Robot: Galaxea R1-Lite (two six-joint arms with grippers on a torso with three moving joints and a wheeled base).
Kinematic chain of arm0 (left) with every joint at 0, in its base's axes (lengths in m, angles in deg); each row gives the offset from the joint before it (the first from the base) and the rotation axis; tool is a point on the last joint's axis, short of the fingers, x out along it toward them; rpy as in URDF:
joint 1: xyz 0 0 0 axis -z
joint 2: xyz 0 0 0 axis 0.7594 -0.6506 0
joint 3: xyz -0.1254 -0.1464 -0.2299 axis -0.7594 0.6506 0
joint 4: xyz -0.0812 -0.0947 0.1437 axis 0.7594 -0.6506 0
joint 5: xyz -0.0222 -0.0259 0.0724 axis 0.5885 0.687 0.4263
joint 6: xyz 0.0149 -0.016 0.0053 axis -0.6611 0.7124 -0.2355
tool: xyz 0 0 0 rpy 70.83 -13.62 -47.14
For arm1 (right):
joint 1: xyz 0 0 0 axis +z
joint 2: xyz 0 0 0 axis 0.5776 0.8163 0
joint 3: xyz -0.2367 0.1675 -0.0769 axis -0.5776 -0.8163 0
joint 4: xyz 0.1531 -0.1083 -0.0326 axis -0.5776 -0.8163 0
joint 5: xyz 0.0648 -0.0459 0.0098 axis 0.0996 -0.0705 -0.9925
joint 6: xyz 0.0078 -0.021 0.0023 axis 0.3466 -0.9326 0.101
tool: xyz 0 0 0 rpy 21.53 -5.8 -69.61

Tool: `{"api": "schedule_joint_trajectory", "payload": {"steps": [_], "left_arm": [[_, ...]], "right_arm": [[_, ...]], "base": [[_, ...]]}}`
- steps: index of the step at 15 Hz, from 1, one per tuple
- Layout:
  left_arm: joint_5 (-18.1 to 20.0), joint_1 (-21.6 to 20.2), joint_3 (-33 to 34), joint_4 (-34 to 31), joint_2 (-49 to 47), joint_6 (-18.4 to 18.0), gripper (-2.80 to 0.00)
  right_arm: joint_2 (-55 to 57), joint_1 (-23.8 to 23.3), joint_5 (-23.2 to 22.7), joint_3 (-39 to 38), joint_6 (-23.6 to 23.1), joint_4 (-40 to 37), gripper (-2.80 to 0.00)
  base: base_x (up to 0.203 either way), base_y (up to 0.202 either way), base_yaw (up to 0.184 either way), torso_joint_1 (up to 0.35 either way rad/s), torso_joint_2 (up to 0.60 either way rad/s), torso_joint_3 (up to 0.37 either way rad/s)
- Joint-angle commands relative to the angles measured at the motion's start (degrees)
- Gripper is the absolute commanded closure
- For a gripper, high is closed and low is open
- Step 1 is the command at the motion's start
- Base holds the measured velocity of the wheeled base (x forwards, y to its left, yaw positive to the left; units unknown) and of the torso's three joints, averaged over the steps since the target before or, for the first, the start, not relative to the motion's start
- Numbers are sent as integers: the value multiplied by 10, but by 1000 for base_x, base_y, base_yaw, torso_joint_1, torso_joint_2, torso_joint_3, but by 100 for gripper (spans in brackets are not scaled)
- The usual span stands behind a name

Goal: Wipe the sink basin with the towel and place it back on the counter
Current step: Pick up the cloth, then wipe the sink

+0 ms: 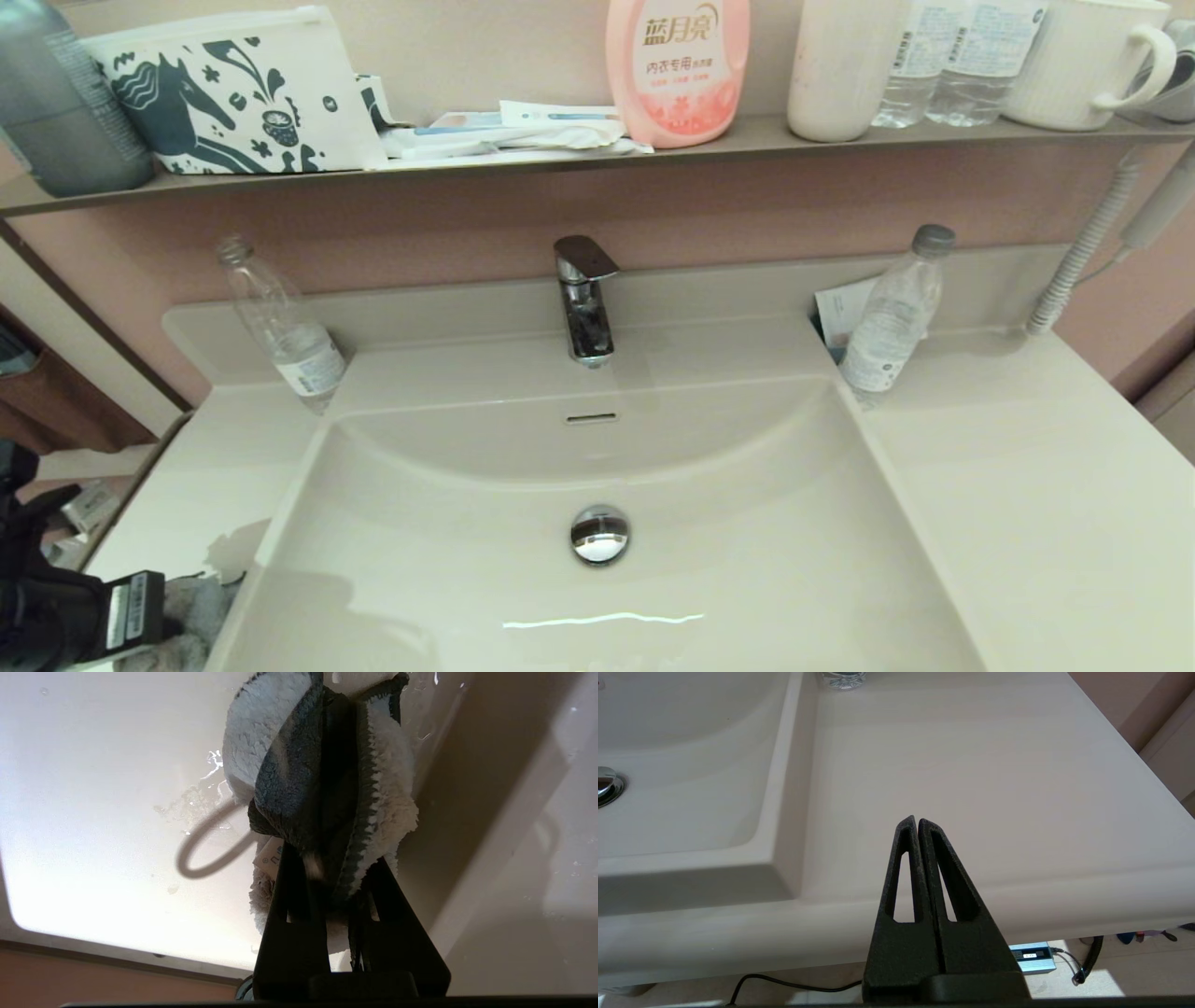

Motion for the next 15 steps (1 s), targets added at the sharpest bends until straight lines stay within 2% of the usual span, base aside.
{"api": "schedule_joint_trajectory", "payload": {"steps": [1, 4, 6, 7, 9, 12, 13, 15], "left_arm": [[-1, -1, -16, -15, 37, -1, 0], [2, -1, -100, -123, 89, 1, 0], [8, 9, -190, -237, 148, 8, 0], [13, 32, -231, -293, 176, 17, 0], [17, 128, -274, -353, 205, 64, 0], [4, 271, -297, -374, 214, 163, 0], [-9, 313, -281, -350, 209, 189, 0], [-48, 381, -226, -236, 172, 229, 0]], "right_arm": [[1, 0, 0, 0, 0, 0, 0], [1, 0, 0, 0, 0, 0, 0], [1, 0, 0, 0, 0, 0, 0], [1, 0, 0, 0, 0, 0, 0], [1, 0, 0, 0, 0, 0, 0], [1, 0, 0, 0, 0, 0, 0], [1, 0, 0, 0, 0, 0, 0], [1, 0, 0, 0, 0, 0, 0]], "base": [[0, 0, 0, 0, 0, 0], [0, 0, 0, 0, 0, 0], [0, 0, 0, 0, 0, 0], [0, 0, 0, 0, 0, 0], [0, 0, 0, 0, 0, 0], [0, 0, 0, 0, 0, 0], [0, 0, 0, 0, 0, 0], [0, 0, 0, 0, 0, 0]]}}
